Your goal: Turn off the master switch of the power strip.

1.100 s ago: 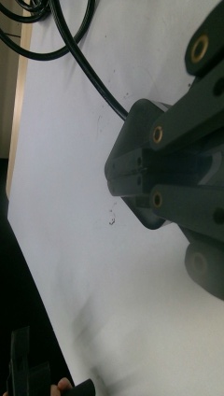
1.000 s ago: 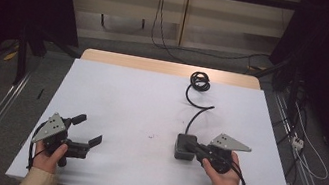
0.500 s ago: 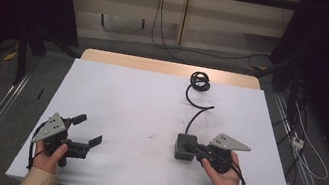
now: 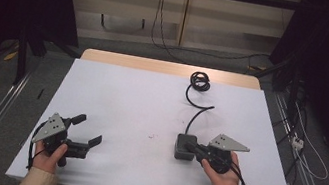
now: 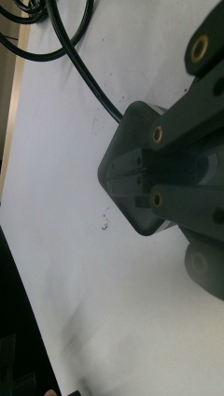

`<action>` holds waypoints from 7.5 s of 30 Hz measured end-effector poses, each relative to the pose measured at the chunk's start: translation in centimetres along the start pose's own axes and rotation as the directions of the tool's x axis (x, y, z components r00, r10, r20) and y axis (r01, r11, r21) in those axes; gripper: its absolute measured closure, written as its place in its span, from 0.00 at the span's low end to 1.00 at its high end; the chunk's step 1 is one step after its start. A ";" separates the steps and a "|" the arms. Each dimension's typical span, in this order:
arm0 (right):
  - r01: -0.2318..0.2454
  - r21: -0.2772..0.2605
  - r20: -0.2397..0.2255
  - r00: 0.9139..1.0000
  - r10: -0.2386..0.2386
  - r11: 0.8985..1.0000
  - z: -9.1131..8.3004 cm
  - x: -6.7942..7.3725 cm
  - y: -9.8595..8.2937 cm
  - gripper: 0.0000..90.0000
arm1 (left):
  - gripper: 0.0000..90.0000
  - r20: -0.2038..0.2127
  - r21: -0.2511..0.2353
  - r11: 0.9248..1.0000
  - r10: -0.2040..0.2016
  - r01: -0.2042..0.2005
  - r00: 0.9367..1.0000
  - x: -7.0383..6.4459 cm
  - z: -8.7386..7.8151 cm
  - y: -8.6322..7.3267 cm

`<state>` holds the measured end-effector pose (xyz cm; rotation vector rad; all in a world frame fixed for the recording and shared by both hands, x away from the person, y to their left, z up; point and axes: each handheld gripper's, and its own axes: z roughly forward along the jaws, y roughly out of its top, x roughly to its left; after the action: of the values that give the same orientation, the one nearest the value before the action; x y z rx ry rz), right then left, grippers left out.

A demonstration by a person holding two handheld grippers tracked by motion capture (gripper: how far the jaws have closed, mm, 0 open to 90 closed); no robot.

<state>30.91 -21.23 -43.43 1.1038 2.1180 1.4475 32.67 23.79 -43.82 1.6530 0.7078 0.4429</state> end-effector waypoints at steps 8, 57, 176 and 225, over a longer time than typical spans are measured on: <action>0.006 0.001 0.010 1.000 -0.006 1.000 0.0 0.2 -0.1 1.00 | 0.04 -0.001 -0.002 1.000 0.001 -0.001 1.000 -0.1 0.0 0.0; 0.027 0.016 0.021 0.999 -0.027 1.000 0.0 0.4 0.1 1.00 | 0.04 -0.001 -0.003 1.000 0.004 -0.004 1.000 -0.3 0.1 0.0; 0.013 -0.018 -0.023 1.000 -0.013 1.000 -0.4 0.3 1.1 0.54 | 0.04 -0.019 -0.011 1.000 0.002 -0.002 1.000 0.0 -0.6 0.0; 0.016 -0.015 -0.012 1.000 -0.017 1.000 -3.1 -1.5 -0.9 0.11 | 0.04 -0.015 -0.008 1.000 -0.002 0.002 1.000 0.1 -0.4 -0.1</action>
<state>29.45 -24.51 -43.12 1.0725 2.1165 1.4635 32.50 24.16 -43.81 1.6423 0.7183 0.4567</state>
